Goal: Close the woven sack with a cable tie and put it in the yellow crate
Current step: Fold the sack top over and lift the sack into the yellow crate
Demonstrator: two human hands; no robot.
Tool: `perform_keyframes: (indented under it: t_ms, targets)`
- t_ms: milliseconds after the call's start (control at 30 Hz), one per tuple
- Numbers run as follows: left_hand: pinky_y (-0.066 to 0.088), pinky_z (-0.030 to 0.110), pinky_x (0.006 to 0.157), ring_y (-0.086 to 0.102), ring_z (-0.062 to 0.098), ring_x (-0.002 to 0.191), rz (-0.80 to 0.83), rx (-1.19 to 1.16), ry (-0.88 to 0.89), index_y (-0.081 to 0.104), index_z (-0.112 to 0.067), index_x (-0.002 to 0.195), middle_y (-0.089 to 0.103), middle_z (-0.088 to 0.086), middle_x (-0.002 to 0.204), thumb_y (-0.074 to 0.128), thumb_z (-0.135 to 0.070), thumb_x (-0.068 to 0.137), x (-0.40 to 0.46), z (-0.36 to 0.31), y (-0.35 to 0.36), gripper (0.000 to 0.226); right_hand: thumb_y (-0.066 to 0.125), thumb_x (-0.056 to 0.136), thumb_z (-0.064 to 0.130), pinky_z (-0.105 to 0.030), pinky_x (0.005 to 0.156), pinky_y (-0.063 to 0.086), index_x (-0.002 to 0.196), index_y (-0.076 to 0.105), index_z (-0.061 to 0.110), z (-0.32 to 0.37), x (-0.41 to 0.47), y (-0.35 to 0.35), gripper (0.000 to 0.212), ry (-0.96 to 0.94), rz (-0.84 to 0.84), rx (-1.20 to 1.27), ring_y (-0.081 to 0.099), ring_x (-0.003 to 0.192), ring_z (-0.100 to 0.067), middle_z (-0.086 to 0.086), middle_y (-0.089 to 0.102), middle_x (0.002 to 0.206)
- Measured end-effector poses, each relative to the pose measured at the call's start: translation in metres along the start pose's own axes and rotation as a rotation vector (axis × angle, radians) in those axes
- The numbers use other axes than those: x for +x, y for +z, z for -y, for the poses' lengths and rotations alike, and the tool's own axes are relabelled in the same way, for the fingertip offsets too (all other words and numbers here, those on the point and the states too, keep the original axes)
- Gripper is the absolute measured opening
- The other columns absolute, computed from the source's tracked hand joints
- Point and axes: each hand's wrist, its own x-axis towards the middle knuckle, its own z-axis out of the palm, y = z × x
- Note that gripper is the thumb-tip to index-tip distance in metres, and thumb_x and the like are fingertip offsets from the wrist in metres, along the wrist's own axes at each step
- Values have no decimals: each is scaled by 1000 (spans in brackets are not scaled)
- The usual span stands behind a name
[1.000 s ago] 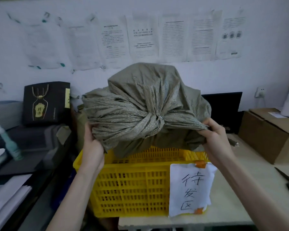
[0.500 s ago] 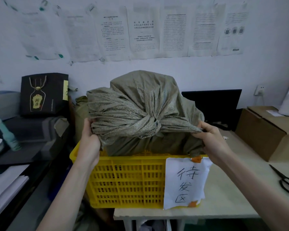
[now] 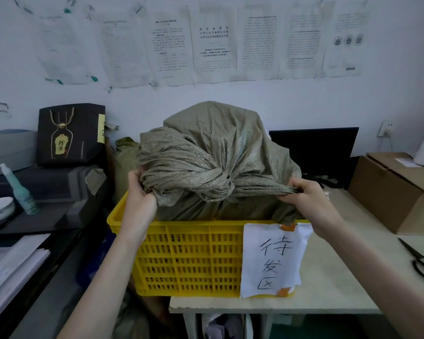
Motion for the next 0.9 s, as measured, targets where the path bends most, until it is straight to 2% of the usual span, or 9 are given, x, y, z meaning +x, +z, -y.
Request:
perform_keyframes:
  t_ms: [100, 233, 300, 433, 533, 633, 700, 767, 900]
  targets:
    - [43, 20, 69, 51, 1, 95, -6, 60, -13, 33, -25, 115, 49, -10, 107, 62, -20, 93, 6, 5, -2, 37, 69, 81, 11, -29, 54, 30, 62, 46, 12, -1, 1, -1, 30, -27, -18, -127, 37, 56, -15, 1, 41, 54]
    - [46, 38, 77, 52, 26, 101, 54, 262, -93, 38, -25, 97, 49, 9, 114, 63, -29, 90, 21, 14, -8, 26, 71, 80, 13, -32, 55, 37, 70, 47, 11, -13, 9, -1, 27, -14, -23, -216, 42, 58, -17, -2, 45, 61]
    - [44, 39, 72, 53, 25, 89, 134, 285, -156, 37, -25, 90, 51, 9, 104, 63, -27, 91, 26, 13, -6, 26, 71, 80, 10, -37, 58, 42, 71, 43, 13, -24, 17, 1, 30, 15, -13, -215, 45, 60, -21, -5, 46, 64]
    - [34, 34, 57, 44, 19, 67, 235, 376, -162, 31, -22, 86, 46, 6, 84, 53, -21, 96, 30, 17, -4, 25, 67, 81, 4, -31, 56, 32, 73, 43, 11, -37, 31, 10, 26, 14, 33, -339, 40, 64, -19, -3, 45, 67]
    - [40, 36, 71, 43, 18, 83, 319, 475, -181, 28, -19, 98, 40, 0, 93, 50, -27, 97, 33, 32, -13, 24, 71, 77, 8, -27, 54, 33, 83, 44, 10, -47, 39, 15, 28, 65, 72, -428, 43, 68, -17, -5, 46, 81]
    - [43, 45, 91, 43, 18, 98, 382, 507, -248, 28, -23, 112, 45, 9, 113, 56, -52, 89, 36, 47, -22, 46, 72, 73, 11, -27, 64, 38, 94, 48, 14, -59, 46, 15, 33, 94, 154, -542, 50, 89, -25, -10, 50, 103]
    - [43, 46, 98, 47, 22, 110, 374, 596, -152, 29, -15, 133, 46, 10, 131, 54, -31, 96, 38, 51, -23, 47, 67, 75, 10, -27, 67, 36, 94, 55, 15, -59, 48, 15, 24, 47, 246, -655, 51, 93, -26, -11, 55, 104]
    - [40, 48, 105, 45, 29, 127, 341, 683, -54, 31, -18, 146, 45, 7, 143, 50, -15, 98, 43, 55, -25, 52, 63, 79, 9, -26, 65, 34, 98, 63, 13, -57, 48, 15, 19, 11, 306, -710, 51, 90, -24, -8, 57, 97]
    - [35, 46, 112, 37, 23, 137, 321, 541, -30, 36, -32, 146, 42, -3, 150, 48, -28, 100, 41, 56, -25, 48, 61, 84, 8, -31, 78, 38, 86, 65, 20, -58, 45, 13, 13, -13, 249, -522, 51, 94, -26, -6, 52, 99]
